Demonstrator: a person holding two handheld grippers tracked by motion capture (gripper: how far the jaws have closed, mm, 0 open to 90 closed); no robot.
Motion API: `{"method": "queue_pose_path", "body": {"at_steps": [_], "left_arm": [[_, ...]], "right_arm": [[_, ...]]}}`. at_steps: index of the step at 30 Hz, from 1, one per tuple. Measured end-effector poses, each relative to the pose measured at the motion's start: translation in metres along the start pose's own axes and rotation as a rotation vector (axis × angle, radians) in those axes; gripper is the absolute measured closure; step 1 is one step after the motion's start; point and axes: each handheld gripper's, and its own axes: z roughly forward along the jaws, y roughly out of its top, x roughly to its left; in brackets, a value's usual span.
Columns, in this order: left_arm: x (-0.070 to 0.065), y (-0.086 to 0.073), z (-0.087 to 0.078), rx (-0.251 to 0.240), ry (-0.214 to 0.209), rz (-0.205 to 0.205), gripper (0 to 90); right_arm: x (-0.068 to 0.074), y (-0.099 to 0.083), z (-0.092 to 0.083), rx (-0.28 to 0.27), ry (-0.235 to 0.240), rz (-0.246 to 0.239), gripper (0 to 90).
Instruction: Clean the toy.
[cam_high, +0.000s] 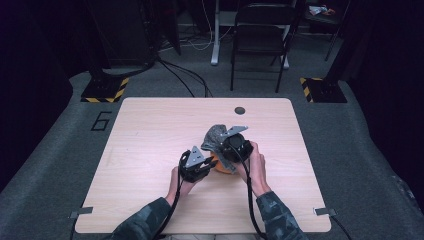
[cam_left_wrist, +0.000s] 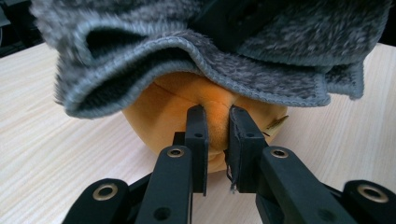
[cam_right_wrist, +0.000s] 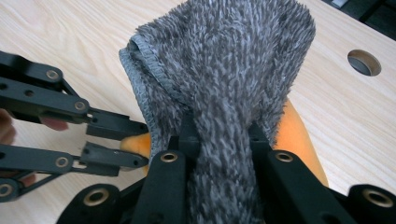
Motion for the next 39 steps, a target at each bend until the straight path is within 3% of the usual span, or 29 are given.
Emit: {"method": "queue_pose_path", "body": {"at_steps": [6, 8, 9, 14, 16, 17, 19, 20, 33, 37, 39], "left_arm": [[-0.001, -0.002, 0.000, 0.001, 0.006, -0.002, 79.8], [-0.001, -0.002, 0.000, 0.005, 0.001, -0.002, 79.9], [-0.001, -0.002, 0.000, 0.001, 0.005, 0.001, 79.9], [-0.003, -0.001, -0.001, 0.003, -0.003, 0.012, 79.9], [-0.002, -0.001, -0.001, 0.004, -0.006, 0.010, 79.9], [-0.001, -0.001, -0.002, 0.009, -0.009, 0.013, 79.8], [-0.001, -0.002, -0.001, 0.005, -0.009, 0.008, 79.8], [0.000, -0.002, -0.002, 0.009, -0.012, 0.011, 79.8], [0.002, -0.005, -0.003, 0.014, -0.025, -0.005, 79.4], [0.003, -0.005, -0.003, 0.009, -0.027, -0.011, 79.4], [0.004, -0.006, -0.003, 0.016, -0.026, -0.011, 79.5]], "right_arm": [[0.003, -0.002, 0.003, 0.025, -0.037, -0.048, 75.8], [0.003, -0.003, 0.003, 0.025, -0.044, -0.047, 75.8], [0.004, -0.004, 0.001, 0.038, -0.047, -0.022, 75.9], [0.000, -0.006, -0.001, 0.039, -0.055, -0.034, 76.0], [-0.004, -0.008, -0.003, 0.046, -0.058, -0.028, 76.0], [-0.008, -0.010, -0.006, 0.057, -0.068, -0.003, 76.0], [-0.012, -0.011, -0.006, 0.052, -0.070, -0.011, 76.0], [-0.018, -0.015, -0.008, 0.057, -0.076, 0.026, 76.0], [-0.065, -0.047, 0.001, 0.119, -0.093, 0.200, 75.8], [-0.077, -0.061, 0.010, 0.164, -0.090, 0.268, 75.8], [-0.082, -0.069, 0.016, 0.216, -0.108, 0.289, 75.8]]}}
